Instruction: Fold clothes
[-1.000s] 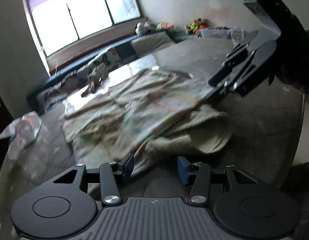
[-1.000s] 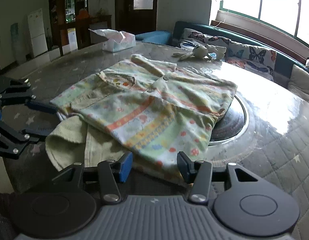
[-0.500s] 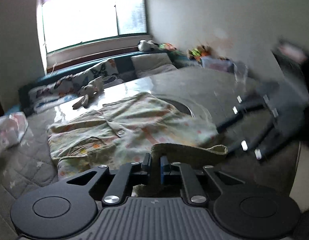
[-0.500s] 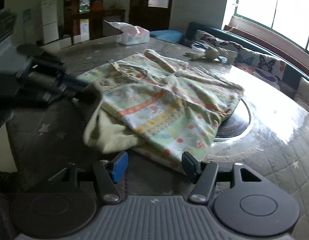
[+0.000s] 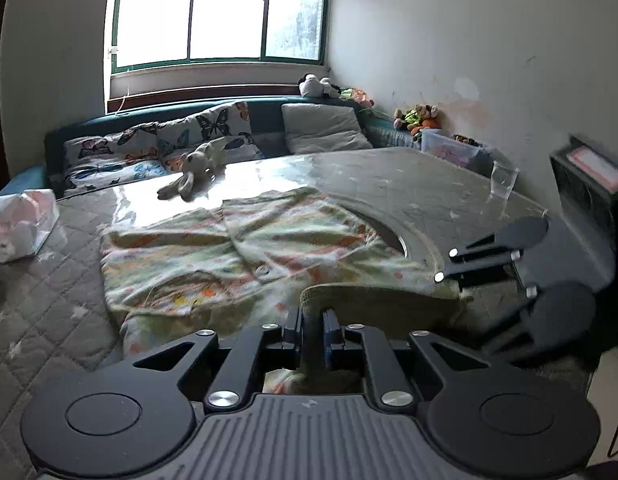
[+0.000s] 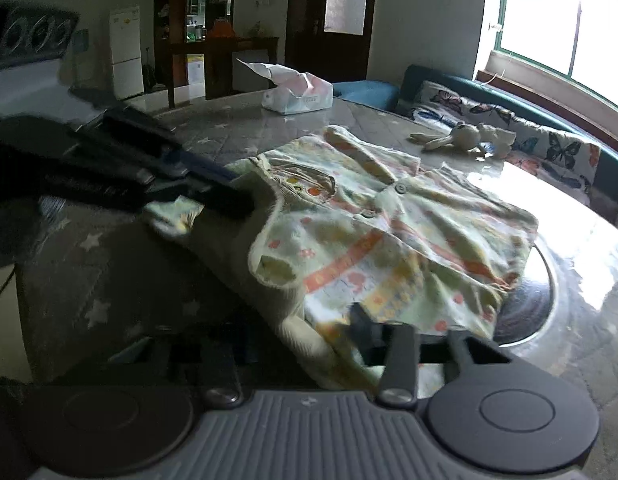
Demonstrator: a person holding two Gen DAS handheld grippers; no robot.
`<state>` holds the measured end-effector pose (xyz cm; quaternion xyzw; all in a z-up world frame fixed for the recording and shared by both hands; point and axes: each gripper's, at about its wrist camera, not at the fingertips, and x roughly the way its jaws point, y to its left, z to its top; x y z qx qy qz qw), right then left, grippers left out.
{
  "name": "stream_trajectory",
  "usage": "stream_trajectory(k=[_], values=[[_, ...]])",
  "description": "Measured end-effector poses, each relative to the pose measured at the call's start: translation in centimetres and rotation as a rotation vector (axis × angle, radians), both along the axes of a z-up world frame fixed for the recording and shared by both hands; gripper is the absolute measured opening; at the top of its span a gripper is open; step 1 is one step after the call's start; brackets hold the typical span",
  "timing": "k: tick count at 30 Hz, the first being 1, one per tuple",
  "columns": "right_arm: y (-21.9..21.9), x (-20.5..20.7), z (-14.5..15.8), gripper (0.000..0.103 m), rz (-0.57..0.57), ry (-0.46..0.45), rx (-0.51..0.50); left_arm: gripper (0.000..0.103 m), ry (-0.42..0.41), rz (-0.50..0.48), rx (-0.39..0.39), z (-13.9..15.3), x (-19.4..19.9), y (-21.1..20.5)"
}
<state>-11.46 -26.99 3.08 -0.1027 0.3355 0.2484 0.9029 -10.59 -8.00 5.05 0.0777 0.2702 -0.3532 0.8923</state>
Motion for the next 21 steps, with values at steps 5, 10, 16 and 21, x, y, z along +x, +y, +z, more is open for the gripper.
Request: stream_trajectory(k=[5,10,16,21], values=[[-0.9,0.8,1.3,0.023,-0.012,0.026,0.080,0.045,-0.028,0.015,0.073,-0.9,-1.6,1.3],[-1.4,1.0,2.3,0.018,-0.028,0.009,0.100,0.047,-0.075,0.046,0.182,-2.5,-2.4,1.8],[-1.8,0.5,2.6,0.011,-0.045,-0.027,0.101,0.018,-0.187,0.064,0.308,-3.7,-2.9,1.3],[-2.4,-0.1,3.2,0.008,-0.045,-0.051,0.112,0.006,-0.211,0.060,0.261,-2.4,-3.7,2.2]])
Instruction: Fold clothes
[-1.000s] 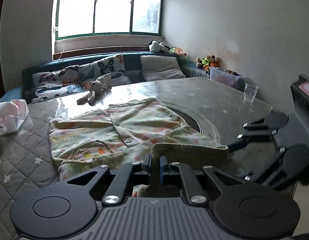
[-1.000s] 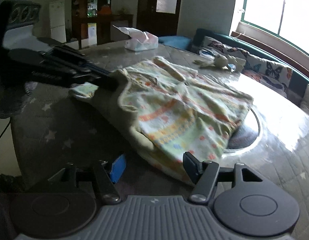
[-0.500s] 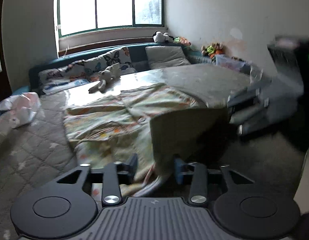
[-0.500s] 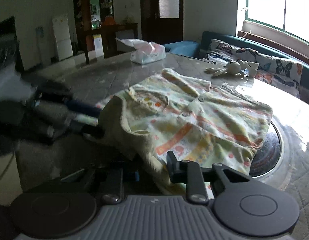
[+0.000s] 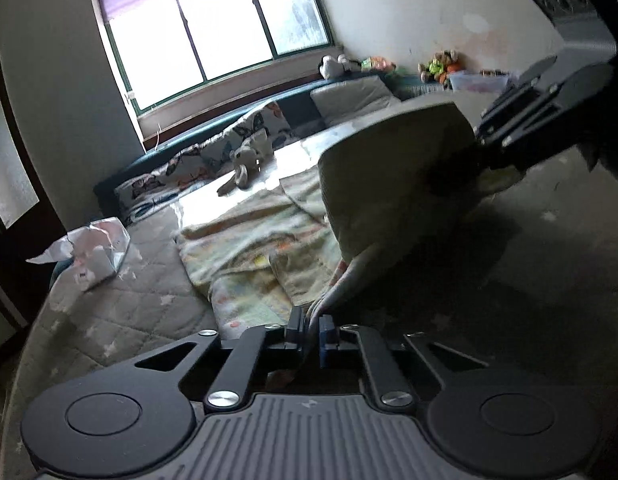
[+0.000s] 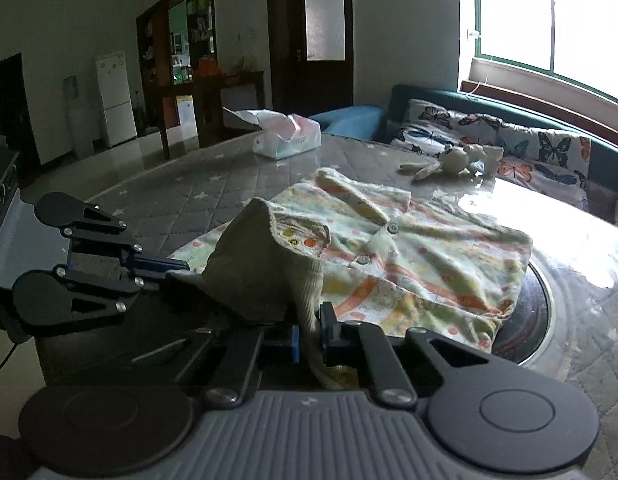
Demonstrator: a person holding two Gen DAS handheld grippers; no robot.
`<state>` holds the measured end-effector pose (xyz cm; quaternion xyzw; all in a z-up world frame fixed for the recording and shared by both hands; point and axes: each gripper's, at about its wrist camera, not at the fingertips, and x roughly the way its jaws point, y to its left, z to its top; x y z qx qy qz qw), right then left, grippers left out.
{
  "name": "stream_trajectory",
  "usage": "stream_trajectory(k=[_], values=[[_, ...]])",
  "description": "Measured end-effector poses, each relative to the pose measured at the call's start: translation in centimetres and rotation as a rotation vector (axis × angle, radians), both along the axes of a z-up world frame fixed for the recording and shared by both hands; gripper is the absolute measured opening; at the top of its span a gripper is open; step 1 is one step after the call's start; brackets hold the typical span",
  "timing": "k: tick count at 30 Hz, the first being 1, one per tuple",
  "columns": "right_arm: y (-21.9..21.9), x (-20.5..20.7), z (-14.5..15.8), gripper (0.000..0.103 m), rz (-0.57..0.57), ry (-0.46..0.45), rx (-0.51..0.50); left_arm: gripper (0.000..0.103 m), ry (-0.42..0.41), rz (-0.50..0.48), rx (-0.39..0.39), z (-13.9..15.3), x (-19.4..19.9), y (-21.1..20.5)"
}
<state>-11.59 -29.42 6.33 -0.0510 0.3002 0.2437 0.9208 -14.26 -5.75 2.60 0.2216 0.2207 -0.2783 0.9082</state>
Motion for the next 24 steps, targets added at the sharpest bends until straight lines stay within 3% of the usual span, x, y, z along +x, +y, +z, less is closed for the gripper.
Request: stream_trajectory(k=[9,13,24], values=[[-1.5,-5.1,3.9,0.005,0.096,-0.011,0.022,0.006,0.083,-0.086,-0.076,4.2,-5.5,2.5],[-2.1,-6.6,5.1,0.004,0.118,-0.011,0.031,0.006,0.083,-0.100,-0.092,5.4,-7.1,3.0],[-1.7,-2.1,6.3,0.004,0.091,-0.045,0.004,0.006,0.086,-0.012,-0.123,6.6,-1.9,2.5]])
